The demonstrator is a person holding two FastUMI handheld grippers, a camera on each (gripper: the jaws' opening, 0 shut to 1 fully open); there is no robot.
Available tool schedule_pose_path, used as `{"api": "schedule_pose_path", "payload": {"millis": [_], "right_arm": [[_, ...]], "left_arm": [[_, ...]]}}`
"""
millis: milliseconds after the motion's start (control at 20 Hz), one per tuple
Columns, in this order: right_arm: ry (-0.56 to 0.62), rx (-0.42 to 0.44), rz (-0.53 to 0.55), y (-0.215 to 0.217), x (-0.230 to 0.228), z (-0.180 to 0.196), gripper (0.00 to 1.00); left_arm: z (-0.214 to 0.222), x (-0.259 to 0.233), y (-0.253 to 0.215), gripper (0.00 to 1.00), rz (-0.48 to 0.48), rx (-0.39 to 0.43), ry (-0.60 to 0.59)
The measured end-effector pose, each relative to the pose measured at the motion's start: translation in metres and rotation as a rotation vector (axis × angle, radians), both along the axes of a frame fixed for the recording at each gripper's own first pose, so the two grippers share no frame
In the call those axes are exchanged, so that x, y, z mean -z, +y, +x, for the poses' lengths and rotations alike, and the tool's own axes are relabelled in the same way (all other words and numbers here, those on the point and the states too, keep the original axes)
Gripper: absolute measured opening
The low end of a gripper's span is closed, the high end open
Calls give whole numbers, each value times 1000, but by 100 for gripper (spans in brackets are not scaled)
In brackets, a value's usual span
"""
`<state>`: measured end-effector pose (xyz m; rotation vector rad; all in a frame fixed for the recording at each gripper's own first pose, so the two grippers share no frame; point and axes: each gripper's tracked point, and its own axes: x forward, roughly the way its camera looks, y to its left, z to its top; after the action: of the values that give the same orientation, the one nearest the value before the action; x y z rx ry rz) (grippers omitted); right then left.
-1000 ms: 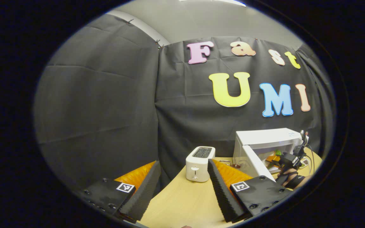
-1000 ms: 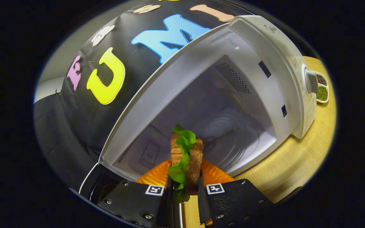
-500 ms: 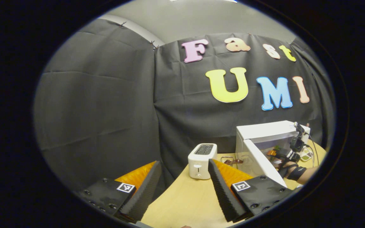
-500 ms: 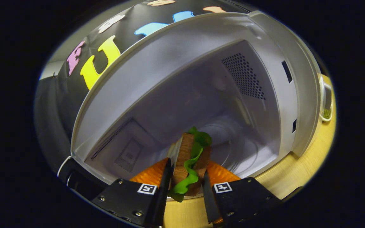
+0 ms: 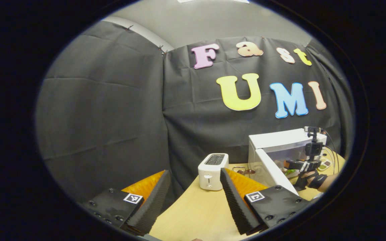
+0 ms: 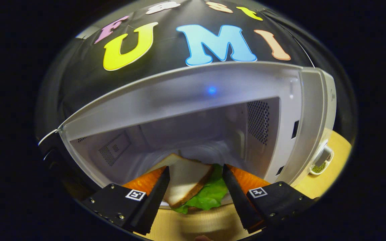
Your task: Open the microwave oven with the left hand, put the food in, and close the microwave oven.
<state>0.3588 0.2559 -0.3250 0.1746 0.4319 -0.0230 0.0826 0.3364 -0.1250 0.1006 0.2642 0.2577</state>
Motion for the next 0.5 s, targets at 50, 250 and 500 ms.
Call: {"api": "schedule_pose_path", "payload": {"millis": [50,250,500], "right_arm": [[-18,-11,-14,-3,-9,-2,96],[-57,-68,-46,-9,-47,-33,96],[-149,-160,-112,-25,-112,-90,99]], "left_arm": [[-2,5,-2,98,-14,-3,0],[-11,20,-12,98,-47,-15,3],[-24,33,-22,98,-61,-27,7]]}}
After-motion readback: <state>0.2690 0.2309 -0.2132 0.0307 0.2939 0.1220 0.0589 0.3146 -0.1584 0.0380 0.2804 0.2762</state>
